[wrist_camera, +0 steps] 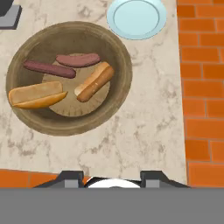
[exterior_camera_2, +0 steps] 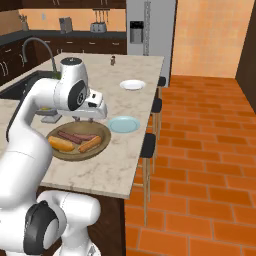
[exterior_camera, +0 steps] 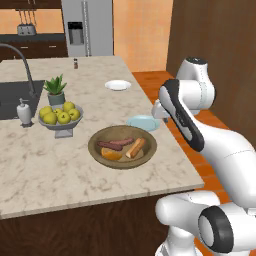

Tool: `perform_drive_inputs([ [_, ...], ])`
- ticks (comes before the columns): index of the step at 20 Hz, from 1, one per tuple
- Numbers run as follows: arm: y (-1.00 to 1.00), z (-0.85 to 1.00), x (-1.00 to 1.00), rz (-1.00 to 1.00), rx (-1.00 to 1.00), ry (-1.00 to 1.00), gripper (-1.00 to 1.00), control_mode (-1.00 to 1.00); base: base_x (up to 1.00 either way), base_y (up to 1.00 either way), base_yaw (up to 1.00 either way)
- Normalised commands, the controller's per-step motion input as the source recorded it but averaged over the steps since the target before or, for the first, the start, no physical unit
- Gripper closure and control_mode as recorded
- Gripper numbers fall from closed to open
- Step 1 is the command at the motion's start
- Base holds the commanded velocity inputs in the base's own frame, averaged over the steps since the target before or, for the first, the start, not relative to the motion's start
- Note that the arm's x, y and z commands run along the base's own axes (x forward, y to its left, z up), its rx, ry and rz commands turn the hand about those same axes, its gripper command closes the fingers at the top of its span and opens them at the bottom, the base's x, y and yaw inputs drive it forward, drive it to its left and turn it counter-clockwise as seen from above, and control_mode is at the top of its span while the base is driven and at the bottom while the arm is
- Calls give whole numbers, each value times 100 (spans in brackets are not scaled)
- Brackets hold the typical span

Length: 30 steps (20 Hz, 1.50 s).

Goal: Place one bun and one sausage from the bowl on each plate.

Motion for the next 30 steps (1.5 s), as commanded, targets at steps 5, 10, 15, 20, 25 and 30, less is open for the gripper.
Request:
perform_drive_inputs([
  [5, 18, -22, -17, 0, -1, 1, -100, -100, 0, 0, 0],
  [10, 80, -88, 44, -11, 0, 14, -100, -100, 0, 0, 0],
  [15, 31, -83, 59, -20, 4, 1, -100, -100, 0, 0, 0],
  [20, 0, -72, 62, -20, 13, 0, -100, -100, 0, 0, 0],
  [25, 1, -25, 67, -8, 2, 0, -100, -100, 0, 0, 0],
  [30, 1, -35, 60, -1, 0, 5, -100, -100, 0, 0, 0],
])
